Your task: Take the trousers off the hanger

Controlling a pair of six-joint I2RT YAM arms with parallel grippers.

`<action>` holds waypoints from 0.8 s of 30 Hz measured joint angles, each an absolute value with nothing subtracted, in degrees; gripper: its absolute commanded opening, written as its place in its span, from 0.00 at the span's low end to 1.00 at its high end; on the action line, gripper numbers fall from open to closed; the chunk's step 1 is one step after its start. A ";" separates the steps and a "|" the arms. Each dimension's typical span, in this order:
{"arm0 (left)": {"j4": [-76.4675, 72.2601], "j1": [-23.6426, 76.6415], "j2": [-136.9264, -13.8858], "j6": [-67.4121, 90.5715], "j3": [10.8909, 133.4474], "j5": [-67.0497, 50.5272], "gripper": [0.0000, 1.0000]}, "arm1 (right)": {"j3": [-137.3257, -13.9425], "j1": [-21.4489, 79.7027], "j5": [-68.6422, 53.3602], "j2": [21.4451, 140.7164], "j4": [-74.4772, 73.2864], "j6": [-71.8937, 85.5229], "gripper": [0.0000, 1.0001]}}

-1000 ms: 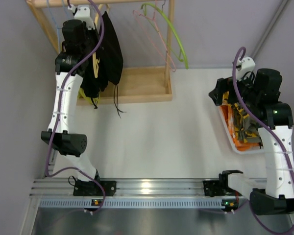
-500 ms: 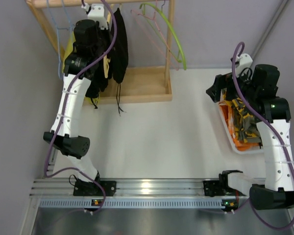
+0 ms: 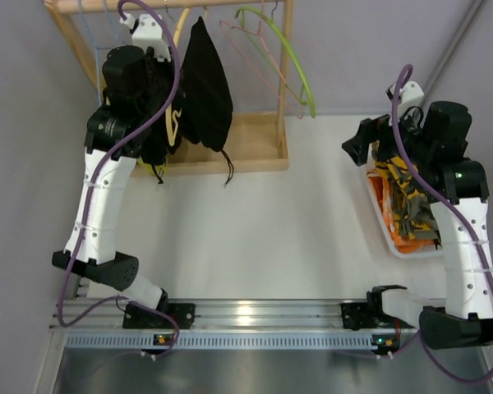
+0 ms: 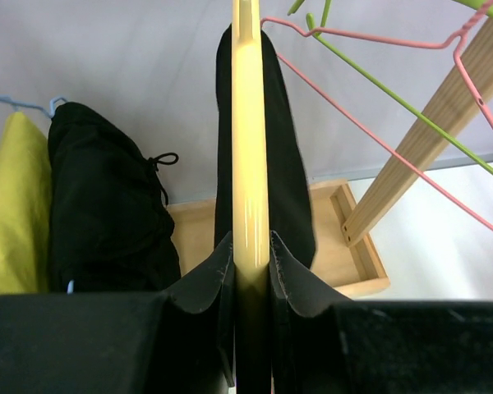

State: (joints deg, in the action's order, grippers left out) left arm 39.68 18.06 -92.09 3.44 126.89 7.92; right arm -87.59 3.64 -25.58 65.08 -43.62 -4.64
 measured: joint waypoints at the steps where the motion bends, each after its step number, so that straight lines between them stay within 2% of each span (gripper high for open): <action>1: 39.55 18.06 -90.63 3.53 125.25 7.90 0.00 | -87.72 3.77 -25.63 65.17 -43.46 -4.62 0.99; 10: 37.69 18.04 -74.22 7.68 109.51 8.19 0.00 | -87.72 9.15 -25.47 65.84 -39.35 -3.99 0.99; 18: 37.15 18.04 -65.78 16.56 100.82 5.37 0.00 | -78.72 30.87 -15.66 64.01 -23.42 -5.65 0.99; 24: 38.15 17.93 -63.24 23.09 94.04 0.73 0.00 | -71.75 43.13 -5.80 65.34 -11.68 -7.86 0.99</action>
